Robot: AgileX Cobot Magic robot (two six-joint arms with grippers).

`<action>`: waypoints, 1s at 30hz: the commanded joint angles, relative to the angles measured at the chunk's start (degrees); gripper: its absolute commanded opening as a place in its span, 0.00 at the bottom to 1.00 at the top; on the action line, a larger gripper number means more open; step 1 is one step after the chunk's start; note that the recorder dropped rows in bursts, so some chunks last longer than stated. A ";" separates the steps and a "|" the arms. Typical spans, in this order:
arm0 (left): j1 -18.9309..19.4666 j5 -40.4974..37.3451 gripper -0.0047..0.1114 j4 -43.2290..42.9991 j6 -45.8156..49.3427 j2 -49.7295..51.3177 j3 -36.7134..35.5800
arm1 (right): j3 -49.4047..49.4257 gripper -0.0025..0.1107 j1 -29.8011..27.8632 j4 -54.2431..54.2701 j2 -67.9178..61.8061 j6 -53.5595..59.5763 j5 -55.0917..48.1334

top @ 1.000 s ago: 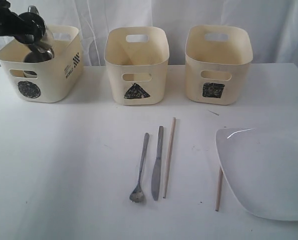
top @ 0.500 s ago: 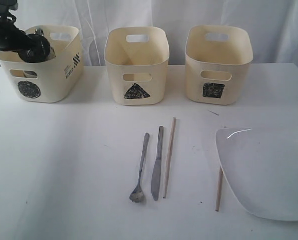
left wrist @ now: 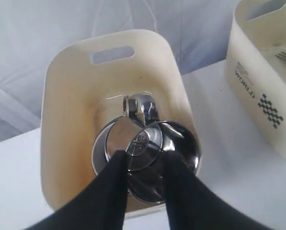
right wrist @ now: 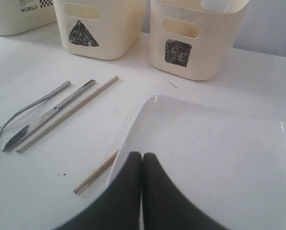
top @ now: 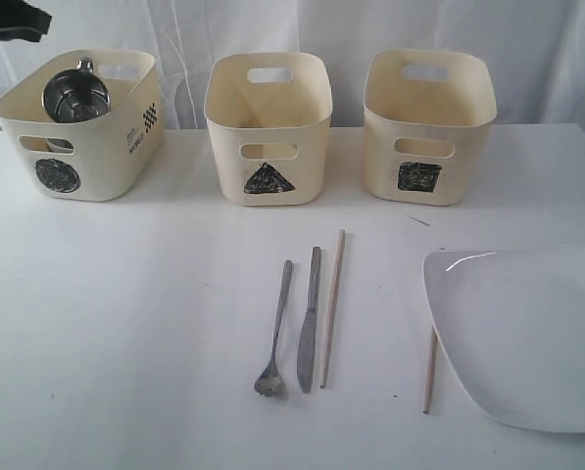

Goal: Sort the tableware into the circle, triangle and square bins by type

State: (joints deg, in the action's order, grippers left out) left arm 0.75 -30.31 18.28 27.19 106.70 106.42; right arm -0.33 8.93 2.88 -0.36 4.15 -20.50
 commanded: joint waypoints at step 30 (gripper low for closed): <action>0.24 -5.56 0.04 11.56 -4.59 -94.40 -73.65 | 0.33 0.02 -0.45 0.14 0.36 0.11 0.45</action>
State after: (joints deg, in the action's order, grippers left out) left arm 0.75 -39.35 28.84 23.21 13.53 33.06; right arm -0.33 8.93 2.88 -0.36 4.15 -20.50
